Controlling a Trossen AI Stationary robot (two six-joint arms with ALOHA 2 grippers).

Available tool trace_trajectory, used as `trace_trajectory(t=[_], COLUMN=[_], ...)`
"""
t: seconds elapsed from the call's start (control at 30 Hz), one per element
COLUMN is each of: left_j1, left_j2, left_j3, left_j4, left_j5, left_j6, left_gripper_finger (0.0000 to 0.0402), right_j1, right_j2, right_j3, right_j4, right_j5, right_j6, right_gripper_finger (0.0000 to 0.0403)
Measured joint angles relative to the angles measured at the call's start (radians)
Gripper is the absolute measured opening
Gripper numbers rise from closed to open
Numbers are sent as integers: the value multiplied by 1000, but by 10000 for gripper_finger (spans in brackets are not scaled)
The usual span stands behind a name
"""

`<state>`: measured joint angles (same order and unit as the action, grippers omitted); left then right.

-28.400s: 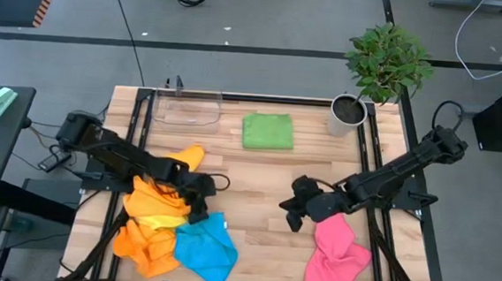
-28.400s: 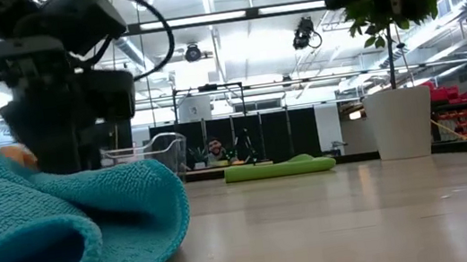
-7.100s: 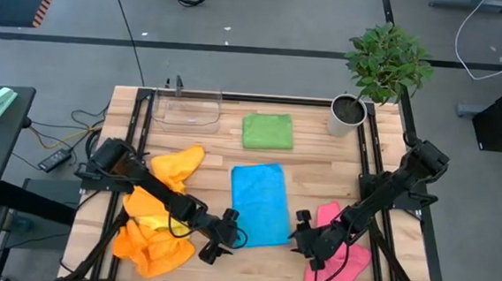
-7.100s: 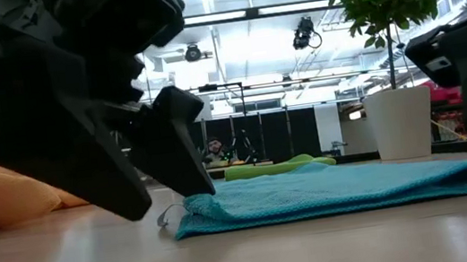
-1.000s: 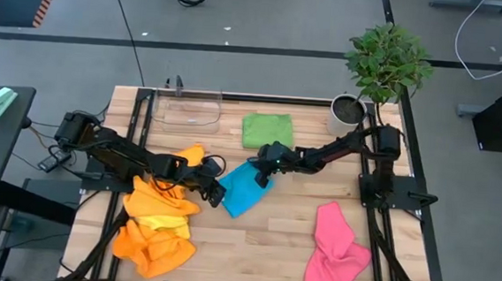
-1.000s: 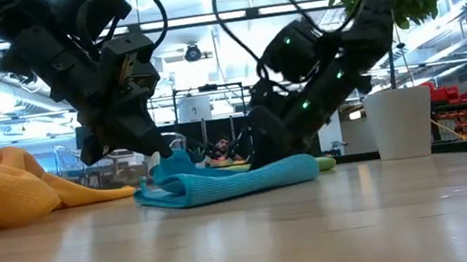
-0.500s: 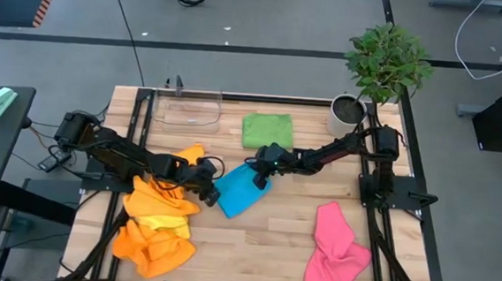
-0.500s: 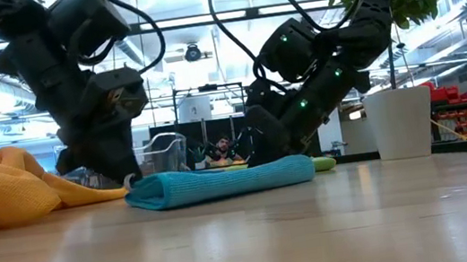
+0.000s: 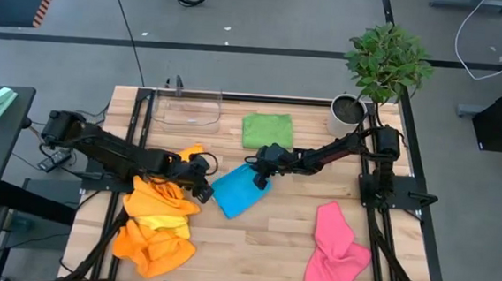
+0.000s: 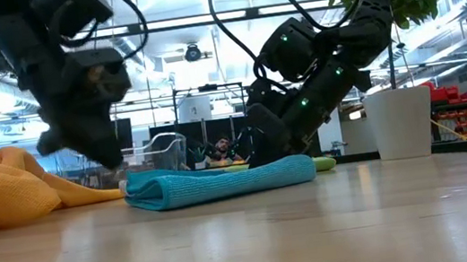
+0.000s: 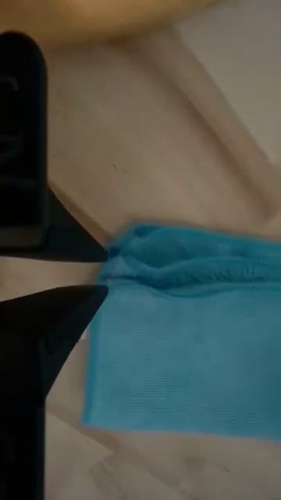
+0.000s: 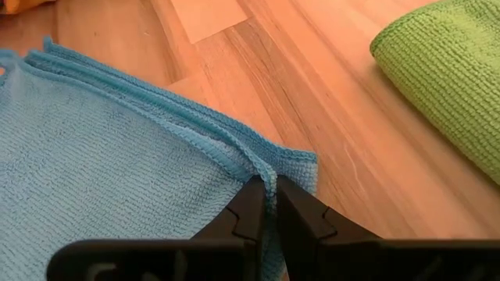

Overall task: Fold microfiber towels
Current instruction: Fold the blue towel

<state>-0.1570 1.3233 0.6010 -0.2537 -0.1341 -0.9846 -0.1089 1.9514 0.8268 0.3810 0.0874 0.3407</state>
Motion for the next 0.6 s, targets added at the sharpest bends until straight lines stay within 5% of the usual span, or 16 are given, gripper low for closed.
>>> trace_trajectory(t=[0.1, 0.23, 0.3, 0.6], left_j1=[-2, -37, -44, -43], left_j2=[-67, -69, 0, 253], left_j3=[0, 1, 6, -1], left_j4=[-7, 247, 358, 373], left_j5=[-17, -87, -97, -65], left_j6=[-5, 57, 77, 40], left_gripper_finger=[48, 20, 8, 5], right_j1=[0, 0, 0, 0], right_j2=[0, 0, 0, 1], right_j3=[0, 0, 0, 0], right_j4=[0, 0, -1, -2], right_j5=[-1, -1, -1, 3], right_j6=[0, 7, 12, 27], right_gripper_finger=[39, 39, 39, 39])
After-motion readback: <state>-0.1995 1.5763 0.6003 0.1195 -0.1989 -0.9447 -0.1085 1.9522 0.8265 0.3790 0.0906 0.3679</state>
